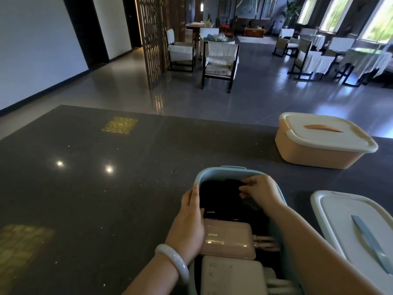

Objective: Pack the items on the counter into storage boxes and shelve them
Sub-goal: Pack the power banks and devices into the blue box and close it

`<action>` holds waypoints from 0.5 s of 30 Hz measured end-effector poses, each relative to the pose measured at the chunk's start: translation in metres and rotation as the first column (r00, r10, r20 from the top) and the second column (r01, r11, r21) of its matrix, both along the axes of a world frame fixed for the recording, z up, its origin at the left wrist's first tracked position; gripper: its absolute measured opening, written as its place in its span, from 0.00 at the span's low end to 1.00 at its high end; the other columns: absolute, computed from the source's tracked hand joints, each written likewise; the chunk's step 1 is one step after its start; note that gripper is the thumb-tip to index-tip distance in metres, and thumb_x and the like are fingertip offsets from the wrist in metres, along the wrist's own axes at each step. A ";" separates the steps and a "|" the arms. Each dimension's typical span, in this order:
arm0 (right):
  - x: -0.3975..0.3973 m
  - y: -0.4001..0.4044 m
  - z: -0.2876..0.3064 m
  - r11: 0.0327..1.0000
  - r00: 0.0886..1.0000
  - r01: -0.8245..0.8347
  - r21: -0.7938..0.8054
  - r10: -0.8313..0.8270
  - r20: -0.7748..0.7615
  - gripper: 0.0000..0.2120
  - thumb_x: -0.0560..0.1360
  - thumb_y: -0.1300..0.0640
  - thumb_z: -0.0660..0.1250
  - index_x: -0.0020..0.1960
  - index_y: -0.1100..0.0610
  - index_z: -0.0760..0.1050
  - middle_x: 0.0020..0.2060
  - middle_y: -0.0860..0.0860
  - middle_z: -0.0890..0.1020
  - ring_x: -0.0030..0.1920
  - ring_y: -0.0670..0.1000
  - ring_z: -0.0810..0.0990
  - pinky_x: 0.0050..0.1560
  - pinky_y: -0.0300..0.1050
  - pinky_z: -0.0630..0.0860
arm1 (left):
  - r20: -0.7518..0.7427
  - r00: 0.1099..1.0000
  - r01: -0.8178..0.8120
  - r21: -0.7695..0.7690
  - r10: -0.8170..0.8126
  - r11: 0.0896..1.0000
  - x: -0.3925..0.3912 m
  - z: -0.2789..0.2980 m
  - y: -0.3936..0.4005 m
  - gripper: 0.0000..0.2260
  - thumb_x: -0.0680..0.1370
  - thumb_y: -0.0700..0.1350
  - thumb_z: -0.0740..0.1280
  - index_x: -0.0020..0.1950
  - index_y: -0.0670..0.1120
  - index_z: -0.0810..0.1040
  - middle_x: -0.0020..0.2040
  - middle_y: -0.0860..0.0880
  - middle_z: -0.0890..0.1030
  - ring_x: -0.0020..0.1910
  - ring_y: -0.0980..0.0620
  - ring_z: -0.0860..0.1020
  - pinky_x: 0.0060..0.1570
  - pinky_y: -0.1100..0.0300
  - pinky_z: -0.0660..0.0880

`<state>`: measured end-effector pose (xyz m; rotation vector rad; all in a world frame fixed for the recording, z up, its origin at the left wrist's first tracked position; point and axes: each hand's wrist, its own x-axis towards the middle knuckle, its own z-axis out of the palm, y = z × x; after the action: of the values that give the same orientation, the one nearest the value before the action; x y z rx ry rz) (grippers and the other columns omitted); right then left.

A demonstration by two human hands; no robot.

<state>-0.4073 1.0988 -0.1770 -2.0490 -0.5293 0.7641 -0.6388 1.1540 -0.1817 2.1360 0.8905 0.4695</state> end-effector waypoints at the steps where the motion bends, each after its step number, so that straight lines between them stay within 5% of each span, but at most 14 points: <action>1: 0.000 0.000 -0.001 1.000 1.000 0.015 0.013 -0.015 -0.006 0.08 0.72 0.65 0.72 0.49 0.56 0.78 0.30 0.52 0.84 0.32 0.50 0.83 0.41 0.47 0.80 | 0.004 1.000 -0.002 -0.003 0.002 1.000 0.000 0.000 0.000 0.31 0.82 0.41 0.57 0.79 0.55 0.42 0.75 0.54 0.56 0.45 0.63 0.71 0.45 0.71 0.73; 9: -0.007 0.000 -0.002 0.992 0.995 0.100 0.073 -0.102 0.018 0.07 0.72 0.64 0.72 0.47 0.56 0.77 0.34 0.54 0.84 0.35 0.51 0.83 0.47 0.50 0.81 | 0.008 1.000 0.004 0.020 -0.004 1.000 0.000 -0.002 0.000 0.31 0.82 0.42 0.57 0.79 0.53 0.43 0.75 0.53 0.57 0.41 0.64 0.71 0.41 0.77 0.70; 15: -0.007 -0.002 0.002 0.993 0.994 0.106 0.053 -0.107 0.030 0.07 0.72 0.64 0.72 0.48 0.57 0.78 0.36 0.53 0.84 0.35 0.49 0.83 0.42 0.44 0.80 | 0.017 1.000 -0.003 0.024 0.003 1.000 -0.001 -0.002 0.000 0.31 0.82 0.42 0.58 0.79 0.54 0.43 0.75 0.53 0.58 0.40 0.66 0.71 0.41 0.77 0.70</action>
<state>-0.4142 1.0964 -0.1752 -2.0279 -0.4493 0.6484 -0.6393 1.1542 -0.1837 2.1497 0.8831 0.5016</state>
